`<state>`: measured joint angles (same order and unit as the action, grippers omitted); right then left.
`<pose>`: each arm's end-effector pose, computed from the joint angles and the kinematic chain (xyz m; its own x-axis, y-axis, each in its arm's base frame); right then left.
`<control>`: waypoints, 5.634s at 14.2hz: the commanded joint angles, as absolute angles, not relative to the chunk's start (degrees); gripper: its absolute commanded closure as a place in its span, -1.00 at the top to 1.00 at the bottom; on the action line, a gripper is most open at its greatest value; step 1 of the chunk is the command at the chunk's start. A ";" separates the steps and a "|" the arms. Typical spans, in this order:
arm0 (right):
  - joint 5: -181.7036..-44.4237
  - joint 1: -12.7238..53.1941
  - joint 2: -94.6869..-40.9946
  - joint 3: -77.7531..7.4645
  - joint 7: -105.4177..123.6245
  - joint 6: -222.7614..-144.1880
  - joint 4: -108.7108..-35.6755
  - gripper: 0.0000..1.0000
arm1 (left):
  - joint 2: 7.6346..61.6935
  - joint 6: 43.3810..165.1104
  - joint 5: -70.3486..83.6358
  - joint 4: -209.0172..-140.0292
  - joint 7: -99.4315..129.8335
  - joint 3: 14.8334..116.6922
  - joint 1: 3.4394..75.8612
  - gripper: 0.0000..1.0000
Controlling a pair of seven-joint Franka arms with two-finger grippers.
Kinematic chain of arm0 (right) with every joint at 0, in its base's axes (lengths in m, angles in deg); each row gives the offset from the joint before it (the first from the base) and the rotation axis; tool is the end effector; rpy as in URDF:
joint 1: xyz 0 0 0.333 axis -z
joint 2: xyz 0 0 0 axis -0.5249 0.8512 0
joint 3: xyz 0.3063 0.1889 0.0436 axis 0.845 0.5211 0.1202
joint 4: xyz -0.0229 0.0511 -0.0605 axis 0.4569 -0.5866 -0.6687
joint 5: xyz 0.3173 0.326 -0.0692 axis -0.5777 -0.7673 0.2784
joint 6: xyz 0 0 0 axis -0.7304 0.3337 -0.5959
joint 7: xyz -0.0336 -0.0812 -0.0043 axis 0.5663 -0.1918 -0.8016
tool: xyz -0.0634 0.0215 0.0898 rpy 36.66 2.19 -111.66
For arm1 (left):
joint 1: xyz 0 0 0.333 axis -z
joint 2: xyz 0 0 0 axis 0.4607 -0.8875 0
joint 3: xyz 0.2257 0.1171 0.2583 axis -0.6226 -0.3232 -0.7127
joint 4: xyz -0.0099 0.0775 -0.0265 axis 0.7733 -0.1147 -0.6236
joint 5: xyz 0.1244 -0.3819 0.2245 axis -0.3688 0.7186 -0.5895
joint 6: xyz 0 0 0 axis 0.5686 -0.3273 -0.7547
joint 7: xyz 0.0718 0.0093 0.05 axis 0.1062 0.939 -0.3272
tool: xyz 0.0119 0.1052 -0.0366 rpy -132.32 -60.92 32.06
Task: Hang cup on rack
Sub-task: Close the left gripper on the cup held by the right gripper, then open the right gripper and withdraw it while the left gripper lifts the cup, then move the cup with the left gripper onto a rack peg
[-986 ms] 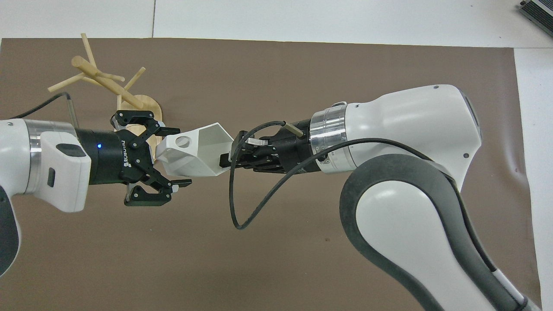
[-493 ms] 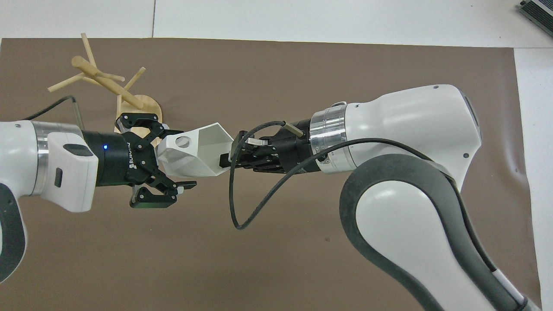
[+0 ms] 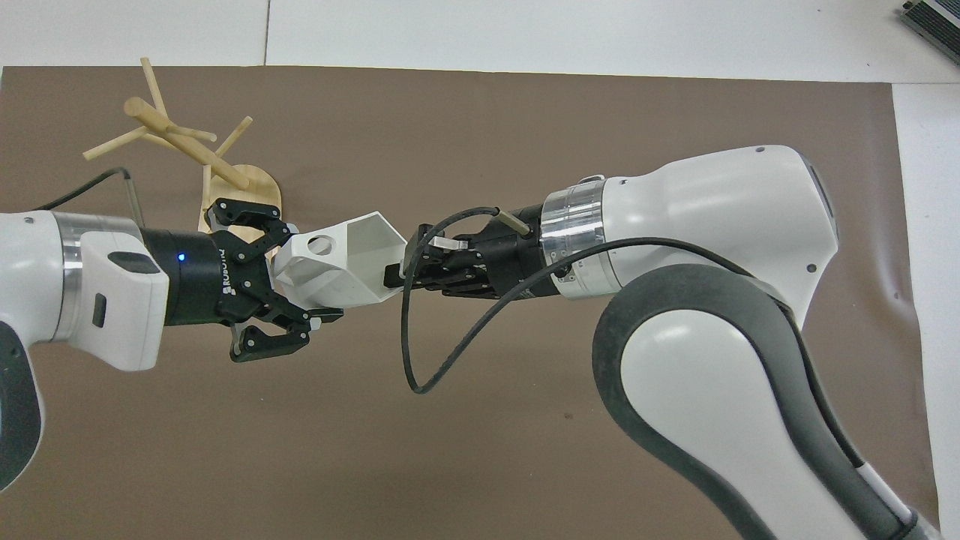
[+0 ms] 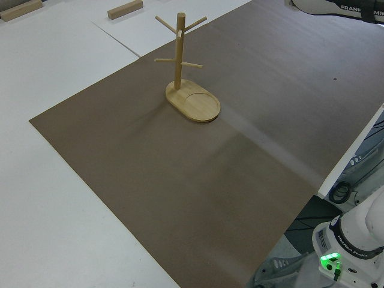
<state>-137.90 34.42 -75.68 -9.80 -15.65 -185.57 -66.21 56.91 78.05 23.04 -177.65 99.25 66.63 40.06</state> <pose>0.5968 0.3691 0.5978 0.9763 -0.0626 -0.2071 -0.2072 -0.5458 -0.8119 0.5379 -0.2122 0.6333 0.2656 -0.7187 0.6426 -0.9616 -0.2454 0.1230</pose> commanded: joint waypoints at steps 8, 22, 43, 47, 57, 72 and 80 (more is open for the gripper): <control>-139.60 35.00 -76.24 -8.95 -16.21 -186.11 -66.35 -0.48 | 58.44 80.03 23.08 -179.49 98.41 66.25 40.79 -1.00; -130.90 35.52 -76.77 -11.48 -12.53 -190.07 -67.49 1.00 | 59.48 88.54 20.27 -183.79 96.83 66.25 40.79 -1.00; -80.12 35.53 -81.25 -39.52 11.39 -168.63 -66.71 1.00 | 43.60 105.34 -5.31 -179.07 61.07 66.51 39.83 -1.00; -80.10 35.53 -82.48 -43.65 11.39 -163.45 -64.87 1.00 | 41.13 107.10 -5.40 -177.91 53.06 66.43 39.74 -1.00; -84.13 35.53 -82.57 -45.15 5.86 -153.25 -59.50 1.00 | 40.95 105.61 -5.40 -177.91 42.26 65.81 37.81 -1.00; -83.53 35.53 -84.15 -45.07 5.06 -153.23 -60.20 1.00 | 39.37 105.87 -5.31 -177.83 32.93 65.81 34.29 -1.00; -83.62 35.53 -84.15 -45.33 4.80 -154.29 -60.37 1.00 | 38.75 105.34 -4.87 -177.12 30.30 65.81 32.79 -1.00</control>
<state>-83.32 35.19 -83.47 -45.25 3.85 -152.93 -59.73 39.60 106.38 -3.94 -178.71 32.17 65.43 33.34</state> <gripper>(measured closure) 0.000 0.242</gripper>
